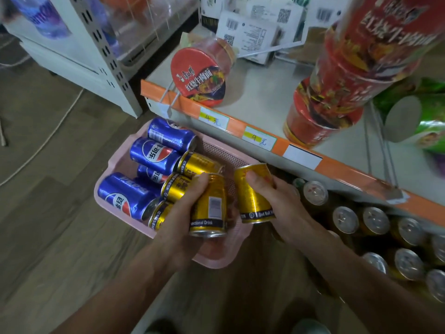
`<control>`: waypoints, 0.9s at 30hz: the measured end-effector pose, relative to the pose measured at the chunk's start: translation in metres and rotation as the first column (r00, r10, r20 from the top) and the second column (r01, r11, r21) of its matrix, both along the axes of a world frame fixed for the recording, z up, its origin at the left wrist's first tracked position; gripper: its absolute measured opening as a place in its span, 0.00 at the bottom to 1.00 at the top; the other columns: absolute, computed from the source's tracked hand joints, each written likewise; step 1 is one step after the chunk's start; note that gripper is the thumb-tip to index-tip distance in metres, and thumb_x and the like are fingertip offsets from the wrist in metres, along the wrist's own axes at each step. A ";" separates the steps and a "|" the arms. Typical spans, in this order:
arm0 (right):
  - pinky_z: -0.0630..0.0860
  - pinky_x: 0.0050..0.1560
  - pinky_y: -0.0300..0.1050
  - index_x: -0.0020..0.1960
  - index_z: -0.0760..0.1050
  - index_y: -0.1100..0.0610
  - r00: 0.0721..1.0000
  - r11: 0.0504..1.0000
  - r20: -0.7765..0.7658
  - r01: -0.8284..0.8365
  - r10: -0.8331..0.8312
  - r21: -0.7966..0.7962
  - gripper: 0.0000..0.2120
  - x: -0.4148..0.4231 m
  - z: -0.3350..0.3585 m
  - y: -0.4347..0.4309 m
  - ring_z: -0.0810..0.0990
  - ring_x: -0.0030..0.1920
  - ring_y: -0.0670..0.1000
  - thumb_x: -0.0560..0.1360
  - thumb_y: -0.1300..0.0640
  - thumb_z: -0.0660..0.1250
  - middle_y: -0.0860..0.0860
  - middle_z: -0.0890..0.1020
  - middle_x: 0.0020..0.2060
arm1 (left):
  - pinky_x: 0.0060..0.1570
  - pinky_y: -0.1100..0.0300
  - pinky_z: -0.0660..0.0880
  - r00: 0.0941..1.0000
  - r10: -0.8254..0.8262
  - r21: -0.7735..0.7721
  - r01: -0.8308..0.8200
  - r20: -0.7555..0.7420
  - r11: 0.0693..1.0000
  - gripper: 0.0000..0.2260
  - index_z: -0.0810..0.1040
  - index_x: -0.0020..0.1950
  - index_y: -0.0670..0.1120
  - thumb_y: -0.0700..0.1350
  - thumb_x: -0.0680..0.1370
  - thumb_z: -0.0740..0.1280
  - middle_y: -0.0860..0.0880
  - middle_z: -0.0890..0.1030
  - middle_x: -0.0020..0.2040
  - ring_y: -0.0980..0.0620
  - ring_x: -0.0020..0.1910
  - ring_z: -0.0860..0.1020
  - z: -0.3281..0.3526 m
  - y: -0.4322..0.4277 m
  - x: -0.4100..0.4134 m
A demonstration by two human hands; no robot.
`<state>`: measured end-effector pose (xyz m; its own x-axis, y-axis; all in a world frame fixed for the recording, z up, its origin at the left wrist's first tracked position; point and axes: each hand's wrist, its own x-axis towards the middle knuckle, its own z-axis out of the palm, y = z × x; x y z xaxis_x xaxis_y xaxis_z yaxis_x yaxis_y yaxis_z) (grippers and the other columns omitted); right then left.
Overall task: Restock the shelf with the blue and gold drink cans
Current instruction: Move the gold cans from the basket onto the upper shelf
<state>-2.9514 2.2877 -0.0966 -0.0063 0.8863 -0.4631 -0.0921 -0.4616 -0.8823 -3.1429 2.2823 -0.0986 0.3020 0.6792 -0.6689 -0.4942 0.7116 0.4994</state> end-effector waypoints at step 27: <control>0.84 0.45 0.45 0.56 0.77 0.49 0.938 0.909 -0.075 0.305 -0.339 -0.285 0.21 0.093 0.450 -0.111 0.87 0.46 0.49 0.69 0.38 0.73 0.48 0.87 0.44 | 0.39 0.51 0.80 0.972 -0.223 -0.029 0.222 -0.067 0.975 0.42 0.72 0.73 0.44 0.55 0.63 0.81 0.39 0.80 0.58 0.43 0.45 0.84 0.454 -0.046 0.103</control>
<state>-2.8584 2.1765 0.3537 0.1883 0.6946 -0.6943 -0.3726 -0.6035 -0.7049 -3.0399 2.2366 0.3549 0.3961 0.5860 -0.7069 -0.2870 0.8103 0.5109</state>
